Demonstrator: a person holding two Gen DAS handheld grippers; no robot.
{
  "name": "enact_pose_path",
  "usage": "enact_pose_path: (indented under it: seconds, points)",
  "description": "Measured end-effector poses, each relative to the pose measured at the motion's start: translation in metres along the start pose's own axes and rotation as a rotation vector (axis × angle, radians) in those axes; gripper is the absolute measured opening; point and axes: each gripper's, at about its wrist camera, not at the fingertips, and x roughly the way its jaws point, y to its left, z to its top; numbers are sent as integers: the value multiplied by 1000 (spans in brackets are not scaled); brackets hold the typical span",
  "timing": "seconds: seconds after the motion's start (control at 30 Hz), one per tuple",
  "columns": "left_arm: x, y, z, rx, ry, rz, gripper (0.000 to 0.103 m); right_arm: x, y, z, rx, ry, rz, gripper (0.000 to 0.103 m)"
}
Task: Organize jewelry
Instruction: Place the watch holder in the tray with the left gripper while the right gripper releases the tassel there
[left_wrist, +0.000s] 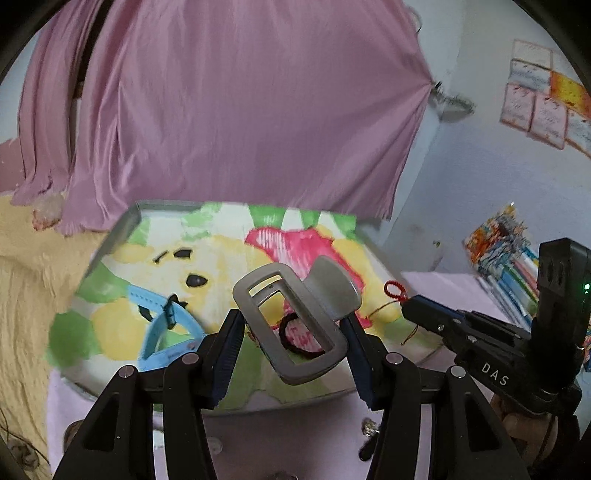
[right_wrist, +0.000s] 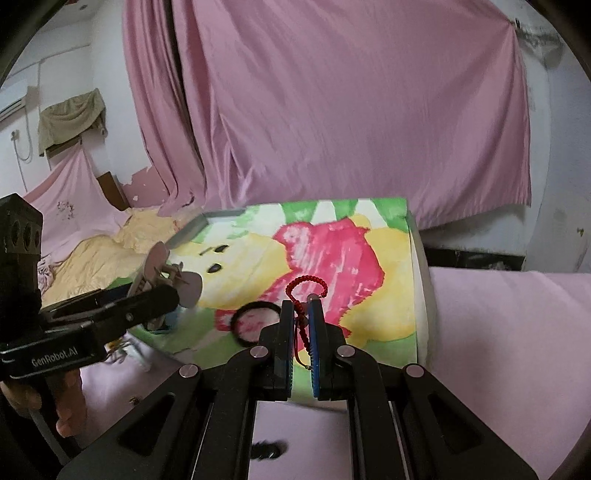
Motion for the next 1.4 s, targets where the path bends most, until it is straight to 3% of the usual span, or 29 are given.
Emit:
enact_pose_path:
  seconds: [0.23,0.47,0.73,0.8,0.93,1.2,1.27,1.4]
  points:
    - [35,0,-1,13,144,56,51,38,-9,-7,32,98,3,7]
    - [50,-1,-3,29,211,89,51,55,-13,-11,47,158,16,7]
    - [50,1,-7,18,232,93,52,64,-10,-12,32,204,-8,8]
    - [48,2,-8,8,228,87,56,61,-10,-12,32,195,-17,10]
    - [40,1,-10,-3,204,82,64,49,-11,-12,39,150,-15,31]
    - [7,0,-13,-17,90,102,73,18,-12,-13,52,37,-45,37]
    - [-2,0,-14,-15,55,112,76,11,-12,-14,57,5,-43,47]
    - [-22,-1,-18,-9,-28,137,84,-9,-6,-17,47,-81,-52,55]
